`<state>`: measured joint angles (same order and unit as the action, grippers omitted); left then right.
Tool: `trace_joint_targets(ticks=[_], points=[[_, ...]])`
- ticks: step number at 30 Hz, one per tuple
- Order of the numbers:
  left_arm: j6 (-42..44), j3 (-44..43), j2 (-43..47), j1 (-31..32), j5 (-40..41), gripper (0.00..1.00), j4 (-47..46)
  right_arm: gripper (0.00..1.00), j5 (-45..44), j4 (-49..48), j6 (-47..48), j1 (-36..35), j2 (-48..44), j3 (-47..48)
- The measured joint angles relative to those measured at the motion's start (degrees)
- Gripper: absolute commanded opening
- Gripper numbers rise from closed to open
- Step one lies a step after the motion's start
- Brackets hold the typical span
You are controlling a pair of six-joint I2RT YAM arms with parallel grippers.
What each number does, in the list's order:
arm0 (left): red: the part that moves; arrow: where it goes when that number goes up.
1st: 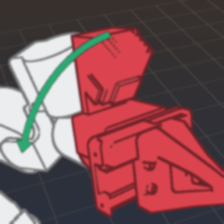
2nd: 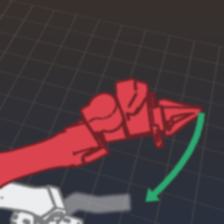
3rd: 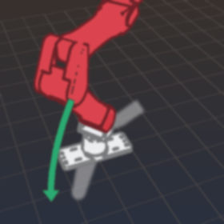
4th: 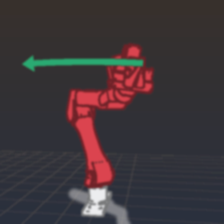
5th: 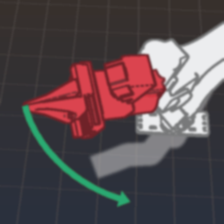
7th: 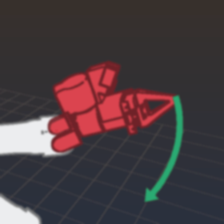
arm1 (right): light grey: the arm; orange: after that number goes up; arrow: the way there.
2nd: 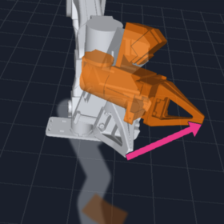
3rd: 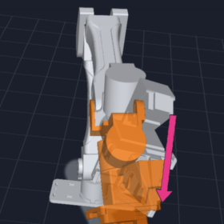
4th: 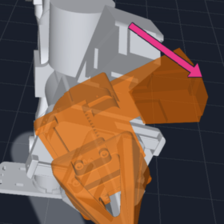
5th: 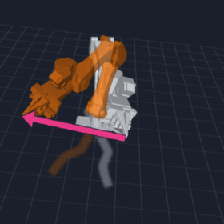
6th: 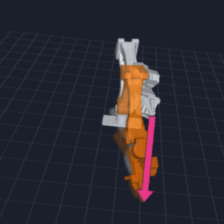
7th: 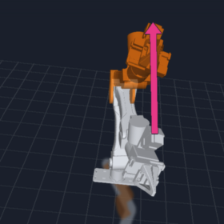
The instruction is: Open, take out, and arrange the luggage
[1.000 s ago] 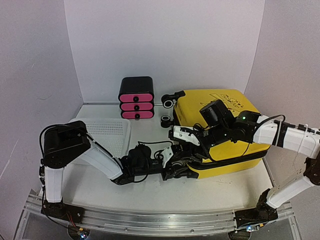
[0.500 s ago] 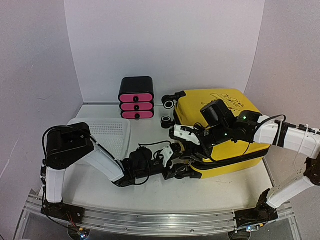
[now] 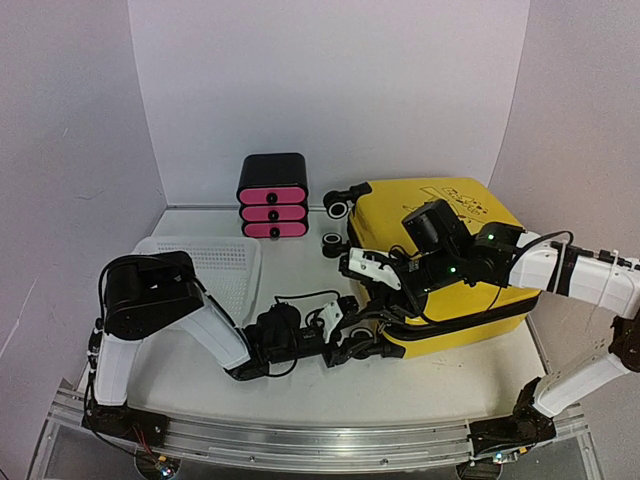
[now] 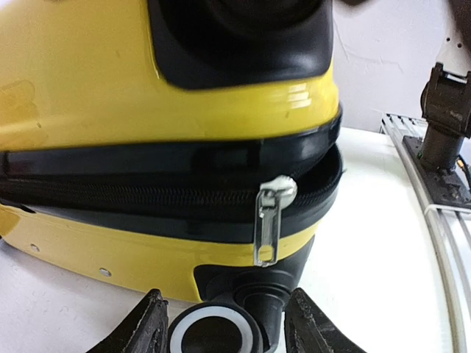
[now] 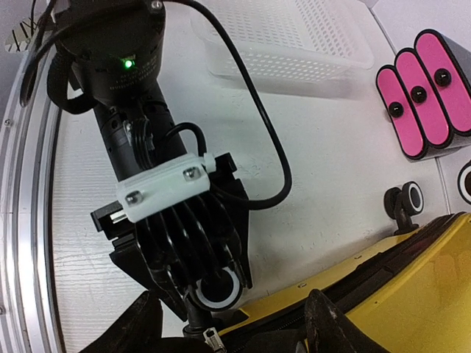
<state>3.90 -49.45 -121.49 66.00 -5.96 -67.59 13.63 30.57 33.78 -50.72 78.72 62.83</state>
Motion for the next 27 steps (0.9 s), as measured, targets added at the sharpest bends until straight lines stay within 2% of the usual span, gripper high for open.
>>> trace_joint_targets(ticks=[4, 6, 9, 14, 21, 23, 27], points=[[-0.9, -1.9, -2.3, 0.0, 0.0, 0.53, 0.0, 0.04, 0.4, 0.0, -0.6, 0.1, 0.0, 0.0], [-2.1, -3.1, -3.1, 0.0, 0.2, 0.59, 0.0, 0.04, 0.4, 0.0, -0.7, 0.1, 0.0, 0.0], [-4.4, -4.6, -3.7, 0.1, 1.7, 0.61, 0.0, 0.03, 0.4, 0.0, -1.0, 0.1, 0.0, 0.0], [-6.8, -5.0, -3.7, 1.3, 6.3, 0.6, -0.6, 0.02, 0.2, 0.0, -1.4, 0.1, 0.0, 0.0], [-7.0, -6.1, -5.4, 4.2, 9.3, 0.75, -2.6, 0.01, 0.1, 0.0, -1.9, 0.1, 0.0, 0.0], [-6.9, -6.1, -5.7, 4.6, 10.0, 0.72, -3.0, 0.01, 0.2, 0.5, -2.0, 0.1, 0.0, 0.0], [-7.0, -7.1, -6.7, 4.7, 10.7, 0.53, -3.7, 0.0, 0.3, 0.6, -2.1, 0.1, 0.0, 0.0]])
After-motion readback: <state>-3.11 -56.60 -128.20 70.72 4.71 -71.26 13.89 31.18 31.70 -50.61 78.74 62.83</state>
